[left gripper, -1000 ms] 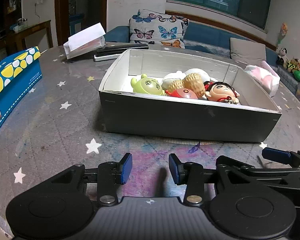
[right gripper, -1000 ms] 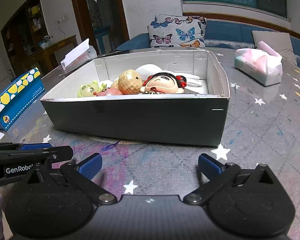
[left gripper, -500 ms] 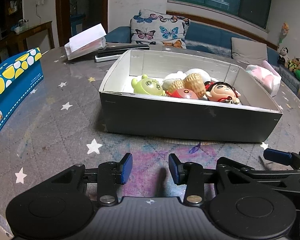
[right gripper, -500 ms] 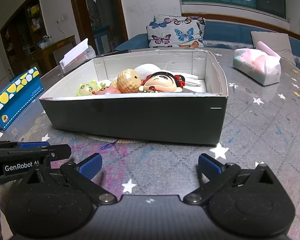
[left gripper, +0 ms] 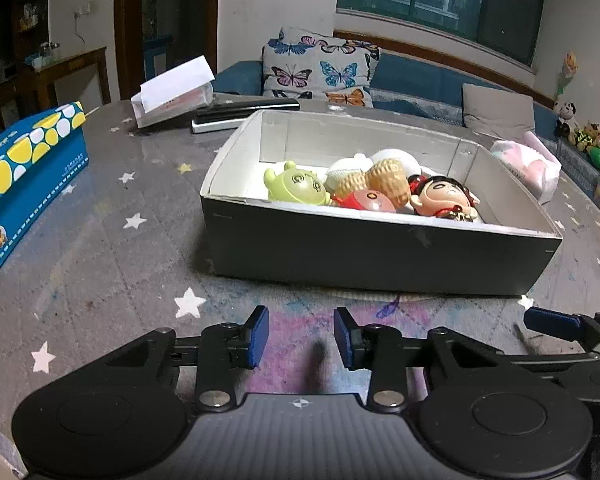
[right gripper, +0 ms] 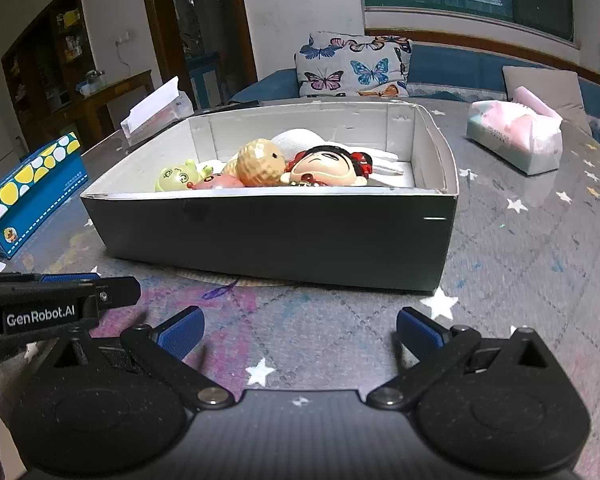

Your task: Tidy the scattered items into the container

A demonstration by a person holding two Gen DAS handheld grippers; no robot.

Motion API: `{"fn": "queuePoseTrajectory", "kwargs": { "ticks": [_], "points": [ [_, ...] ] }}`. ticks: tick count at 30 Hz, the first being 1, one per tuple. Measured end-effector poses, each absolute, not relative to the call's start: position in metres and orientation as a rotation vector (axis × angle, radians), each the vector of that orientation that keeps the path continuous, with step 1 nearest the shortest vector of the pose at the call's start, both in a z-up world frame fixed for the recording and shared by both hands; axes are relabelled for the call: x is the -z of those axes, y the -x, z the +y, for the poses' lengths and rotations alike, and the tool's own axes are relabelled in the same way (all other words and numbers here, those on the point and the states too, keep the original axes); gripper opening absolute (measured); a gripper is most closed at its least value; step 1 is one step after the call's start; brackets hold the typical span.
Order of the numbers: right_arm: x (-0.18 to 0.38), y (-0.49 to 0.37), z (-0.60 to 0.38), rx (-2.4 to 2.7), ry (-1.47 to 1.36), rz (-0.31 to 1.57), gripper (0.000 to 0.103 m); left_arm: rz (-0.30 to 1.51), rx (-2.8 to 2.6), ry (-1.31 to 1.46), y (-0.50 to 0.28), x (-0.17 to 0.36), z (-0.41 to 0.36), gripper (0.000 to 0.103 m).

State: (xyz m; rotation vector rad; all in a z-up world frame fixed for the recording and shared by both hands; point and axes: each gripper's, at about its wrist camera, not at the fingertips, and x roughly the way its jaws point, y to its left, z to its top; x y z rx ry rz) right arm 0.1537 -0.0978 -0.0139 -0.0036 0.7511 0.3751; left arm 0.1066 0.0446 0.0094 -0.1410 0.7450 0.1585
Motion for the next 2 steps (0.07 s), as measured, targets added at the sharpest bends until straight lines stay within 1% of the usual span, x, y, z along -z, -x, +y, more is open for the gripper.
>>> {"fn": "queuePoseTrajectory", "kwargs": {
  "ticks": [2],
  "points": [
    [0.0134,-0.1535,-0.0975,-0.375,0.008,0.747,0.103,0.743,-0.158,0.136,-0.1069,-0.0098,0.0441,0.038]
  ]
}}
